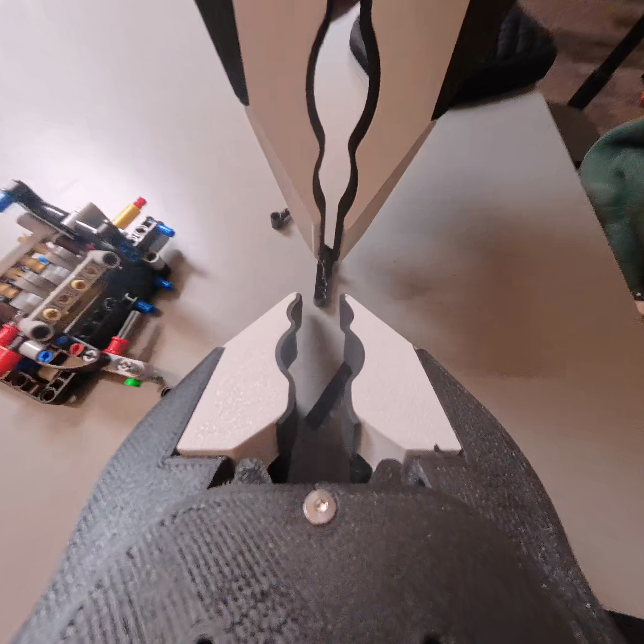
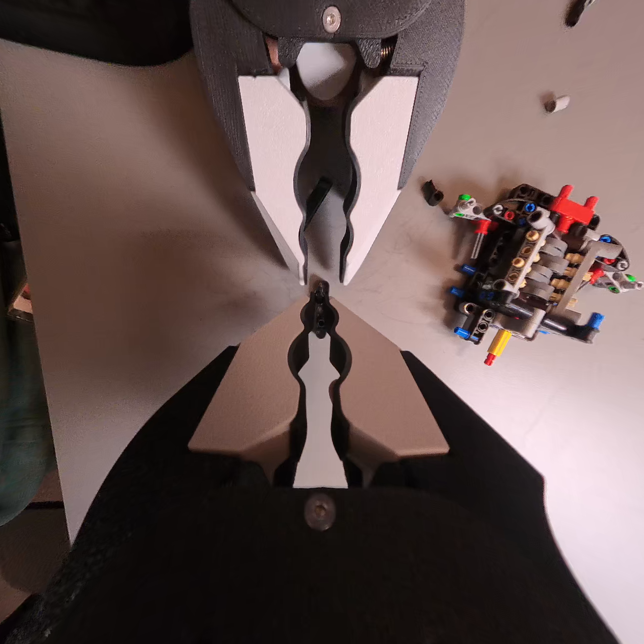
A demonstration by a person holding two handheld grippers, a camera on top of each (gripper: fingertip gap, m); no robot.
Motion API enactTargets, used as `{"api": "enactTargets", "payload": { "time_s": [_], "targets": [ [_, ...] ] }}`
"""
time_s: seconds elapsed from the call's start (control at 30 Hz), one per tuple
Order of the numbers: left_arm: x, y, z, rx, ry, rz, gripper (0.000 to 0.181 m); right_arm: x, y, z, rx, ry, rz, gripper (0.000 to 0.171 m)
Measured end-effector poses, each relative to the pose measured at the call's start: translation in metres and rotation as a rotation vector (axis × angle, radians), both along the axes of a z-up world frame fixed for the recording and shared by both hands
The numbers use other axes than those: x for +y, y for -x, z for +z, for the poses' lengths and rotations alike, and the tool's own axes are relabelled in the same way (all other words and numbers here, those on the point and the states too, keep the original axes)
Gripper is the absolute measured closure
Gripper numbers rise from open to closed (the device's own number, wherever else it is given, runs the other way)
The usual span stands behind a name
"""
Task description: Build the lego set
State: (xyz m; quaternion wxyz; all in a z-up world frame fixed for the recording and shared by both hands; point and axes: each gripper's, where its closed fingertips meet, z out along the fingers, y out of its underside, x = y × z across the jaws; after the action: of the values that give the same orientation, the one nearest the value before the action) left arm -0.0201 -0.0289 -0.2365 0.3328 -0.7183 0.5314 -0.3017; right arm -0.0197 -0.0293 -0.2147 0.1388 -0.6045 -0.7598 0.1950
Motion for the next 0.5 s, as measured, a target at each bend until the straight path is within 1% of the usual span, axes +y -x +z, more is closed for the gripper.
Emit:
{"api": "enactTargets", "payload": {
  "time_s": [0.13, 0.27, 0.5],
  "targets": [
    [-0.002, -0.003, -0.006, 0.037, -0.003, -0.014, 0.167, -0.002, -0.001, -0.011, -0.101, -0.019, 0.002, 0.170],
    [-0.002, -0.003, -0.010, 0.065, -0.013, -0.012, 0.174, 0.002, -0.002, -0.018, -0.152, -0.065, 0.001, 0.170],
    [-0.001, -0.003, -0.010, 0.065, -0.012, -0.006, 0.175, 0.004, -0.004, -0.020, -0.197, -0.114, 0.017, 0.169]
  ]
}}
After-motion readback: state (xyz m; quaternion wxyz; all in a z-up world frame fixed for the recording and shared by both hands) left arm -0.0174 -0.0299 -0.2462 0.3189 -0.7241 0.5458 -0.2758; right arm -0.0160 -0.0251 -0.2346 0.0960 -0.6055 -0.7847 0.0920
